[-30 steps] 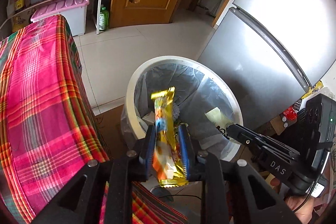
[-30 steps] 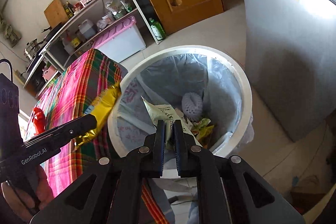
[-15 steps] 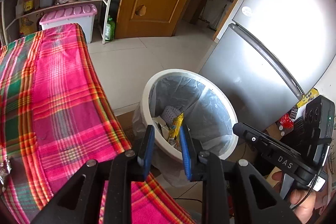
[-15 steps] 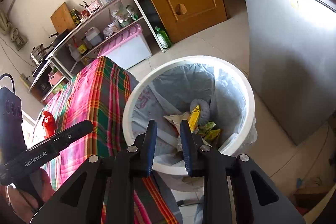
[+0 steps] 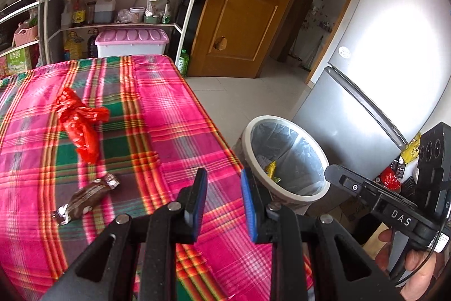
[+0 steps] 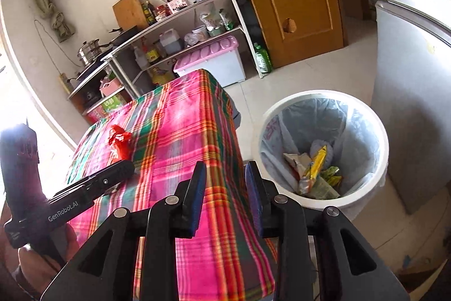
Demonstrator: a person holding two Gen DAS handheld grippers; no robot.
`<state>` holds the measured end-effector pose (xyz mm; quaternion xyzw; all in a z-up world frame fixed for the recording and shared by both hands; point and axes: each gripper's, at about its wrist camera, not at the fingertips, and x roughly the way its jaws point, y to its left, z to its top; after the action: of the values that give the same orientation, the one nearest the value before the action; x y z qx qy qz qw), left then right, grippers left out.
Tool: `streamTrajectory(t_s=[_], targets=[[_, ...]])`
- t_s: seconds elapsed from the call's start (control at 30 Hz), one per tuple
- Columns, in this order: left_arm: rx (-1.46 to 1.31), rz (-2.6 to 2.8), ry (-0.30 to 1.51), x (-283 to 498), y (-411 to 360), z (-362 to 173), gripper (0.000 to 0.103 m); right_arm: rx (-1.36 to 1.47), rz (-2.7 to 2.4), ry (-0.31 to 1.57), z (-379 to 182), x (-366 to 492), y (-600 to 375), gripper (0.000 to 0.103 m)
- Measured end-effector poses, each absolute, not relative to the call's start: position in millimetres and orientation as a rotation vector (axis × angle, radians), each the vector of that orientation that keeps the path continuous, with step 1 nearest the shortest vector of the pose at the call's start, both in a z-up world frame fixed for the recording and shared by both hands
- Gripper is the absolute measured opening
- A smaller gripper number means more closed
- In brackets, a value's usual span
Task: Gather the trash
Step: 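Move both open tools back over the table toward the brown wrapper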
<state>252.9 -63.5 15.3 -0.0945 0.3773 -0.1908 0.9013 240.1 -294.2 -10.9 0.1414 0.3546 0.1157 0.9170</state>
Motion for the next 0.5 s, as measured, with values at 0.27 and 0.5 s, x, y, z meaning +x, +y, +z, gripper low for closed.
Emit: streamTrajectory(t_s=[0.27,0.5], targets=[[-0.234,-0.301,0.753,226.4,-2.7,17.2,0.026,0.236,0.330,0.721,-1.5,229.4,-240.7,0.037],[-0.252,-0.235,0.741,209.5,33.9,12.2,0.034,0.204,0.364,0.728,-2.5,226.0,-215.8,0.040]])
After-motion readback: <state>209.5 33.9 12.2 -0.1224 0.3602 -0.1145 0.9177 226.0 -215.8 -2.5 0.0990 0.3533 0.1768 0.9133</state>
